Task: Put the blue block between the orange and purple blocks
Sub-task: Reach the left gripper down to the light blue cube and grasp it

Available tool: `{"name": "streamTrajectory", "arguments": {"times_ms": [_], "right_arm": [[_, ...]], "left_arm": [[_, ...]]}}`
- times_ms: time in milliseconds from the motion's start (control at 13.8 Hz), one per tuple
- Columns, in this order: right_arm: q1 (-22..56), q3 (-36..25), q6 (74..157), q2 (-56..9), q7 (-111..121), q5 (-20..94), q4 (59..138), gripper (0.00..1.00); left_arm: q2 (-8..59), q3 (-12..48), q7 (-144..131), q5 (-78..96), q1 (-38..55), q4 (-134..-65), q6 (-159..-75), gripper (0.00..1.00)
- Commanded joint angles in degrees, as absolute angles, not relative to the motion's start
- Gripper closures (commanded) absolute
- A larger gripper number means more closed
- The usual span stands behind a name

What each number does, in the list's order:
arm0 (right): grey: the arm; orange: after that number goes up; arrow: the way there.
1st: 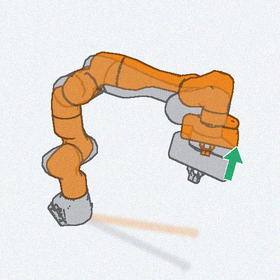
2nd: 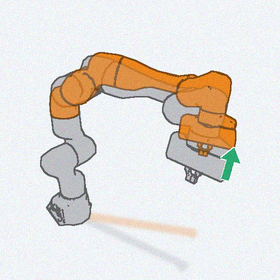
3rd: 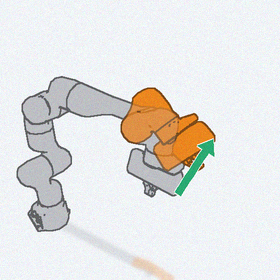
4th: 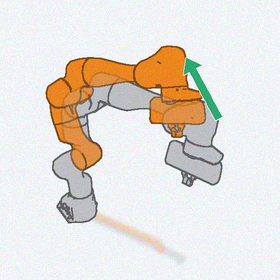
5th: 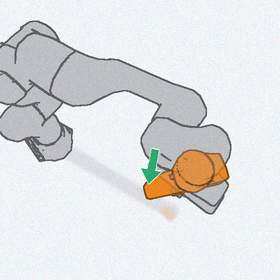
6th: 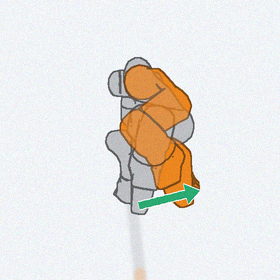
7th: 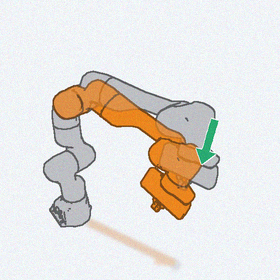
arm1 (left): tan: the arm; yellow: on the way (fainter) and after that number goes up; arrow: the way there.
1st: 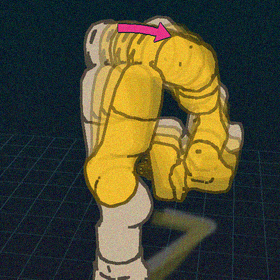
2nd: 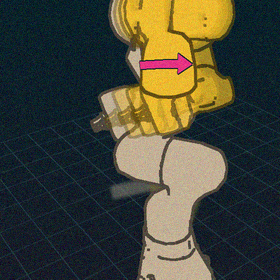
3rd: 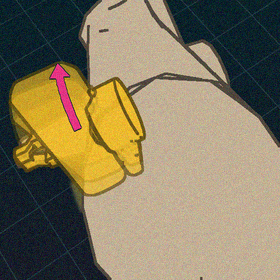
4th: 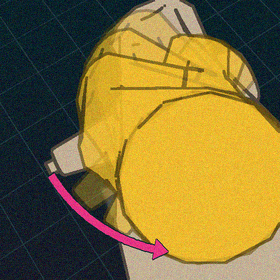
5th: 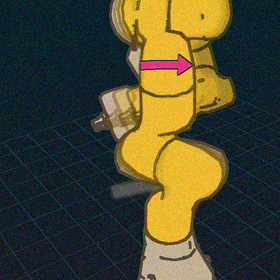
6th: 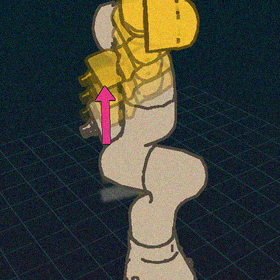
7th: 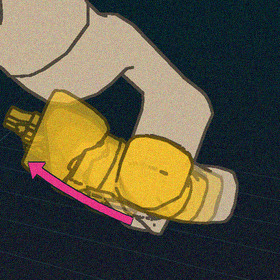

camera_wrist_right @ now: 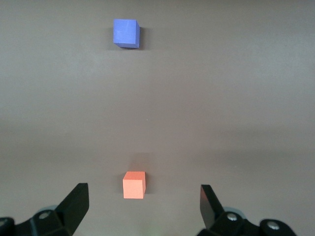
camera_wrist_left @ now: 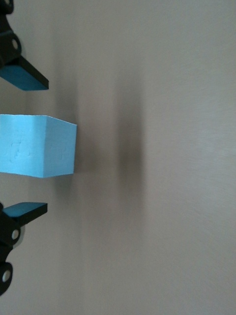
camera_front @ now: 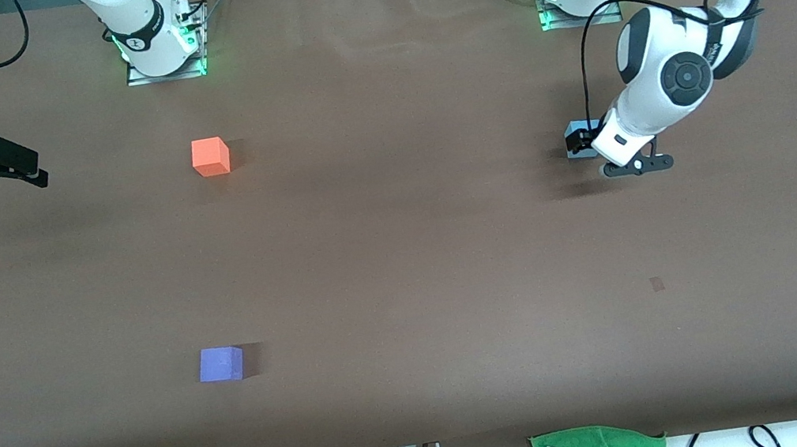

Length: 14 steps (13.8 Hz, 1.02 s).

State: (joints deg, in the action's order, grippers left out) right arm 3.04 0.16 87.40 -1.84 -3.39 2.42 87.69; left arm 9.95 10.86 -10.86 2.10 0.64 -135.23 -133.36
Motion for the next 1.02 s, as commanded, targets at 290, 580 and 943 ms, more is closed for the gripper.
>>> {"name": "streamTrajectory", "arguments": {"times_ms": [290,580,943], "right_arm": [[2.55,0.35,86.48,-1.85,-2.29,2.02,86.84,0.0],[2.55,0.35,86.48,-1.85,-2.29,2.02,86.84,0.0],[2.55,0.35,86.48,-1.85,-2.29,2.02,86.84,0.0]], "left_arm": [[13.53,11.6,-11.25,-0.86,2.81,-137.81,-136.14,0.0],[16.34,11.6,-11.34,-4.83,2.72,-137.81,-136.06,0.23],[14.95,11.69,-12.39,-4.83,2.72,-136.06,-133.09,0.85]]}}
